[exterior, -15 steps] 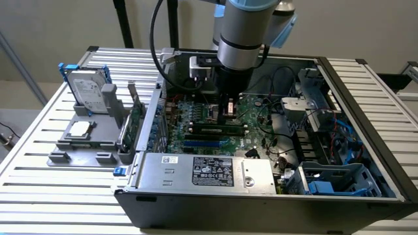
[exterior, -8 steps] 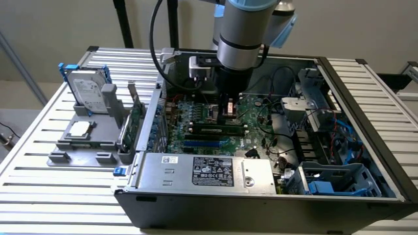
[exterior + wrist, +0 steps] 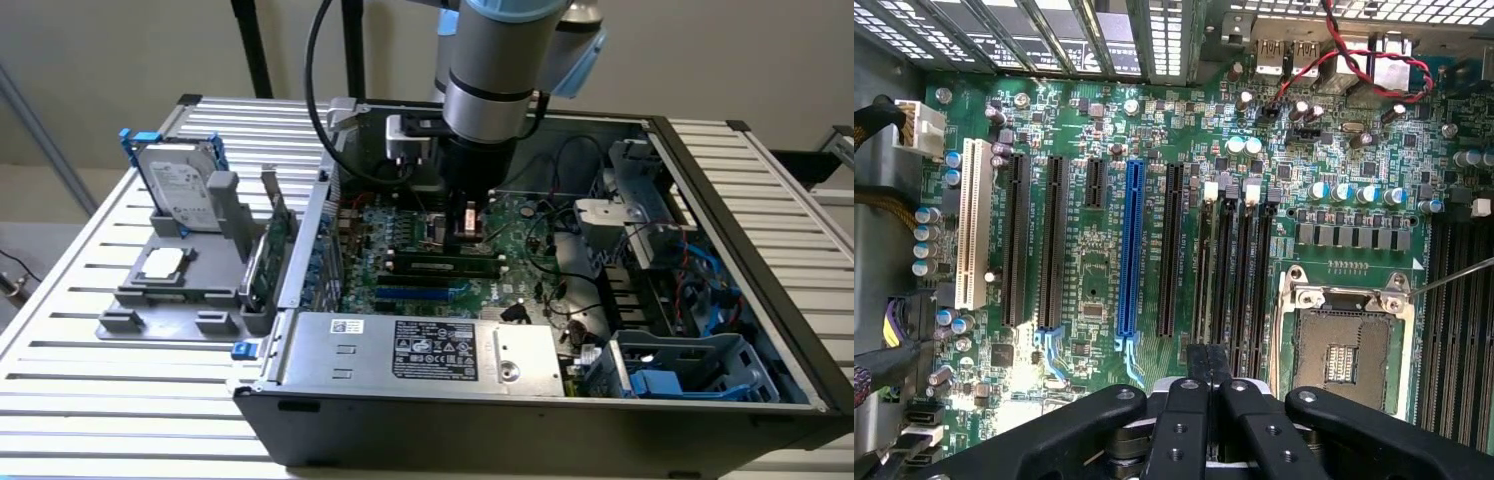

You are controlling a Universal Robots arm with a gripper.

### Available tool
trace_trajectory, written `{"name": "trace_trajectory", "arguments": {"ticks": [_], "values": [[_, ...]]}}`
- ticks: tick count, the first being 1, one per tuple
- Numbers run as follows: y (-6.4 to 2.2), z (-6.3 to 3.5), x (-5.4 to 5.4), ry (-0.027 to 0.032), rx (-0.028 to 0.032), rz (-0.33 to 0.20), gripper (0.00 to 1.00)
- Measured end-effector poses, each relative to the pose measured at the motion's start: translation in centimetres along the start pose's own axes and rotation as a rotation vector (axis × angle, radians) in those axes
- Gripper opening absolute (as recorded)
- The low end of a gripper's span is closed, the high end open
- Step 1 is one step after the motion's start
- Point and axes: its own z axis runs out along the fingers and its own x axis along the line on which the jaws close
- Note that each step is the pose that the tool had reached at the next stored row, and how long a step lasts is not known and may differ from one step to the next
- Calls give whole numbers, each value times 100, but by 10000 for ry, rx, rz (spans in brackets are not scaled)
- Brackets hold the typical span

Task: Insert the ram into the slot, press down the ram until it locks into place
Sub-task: 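Press down the ram until it locks into place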

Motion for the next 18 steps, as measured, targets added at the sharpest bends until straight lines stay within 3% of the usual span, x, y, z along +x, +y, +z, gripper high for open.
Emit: {"name": "trace_trajectory", "arguments": {"ticks": [18], "values": [[-10, 147, -43, 0, 0, 0, 11]]}}
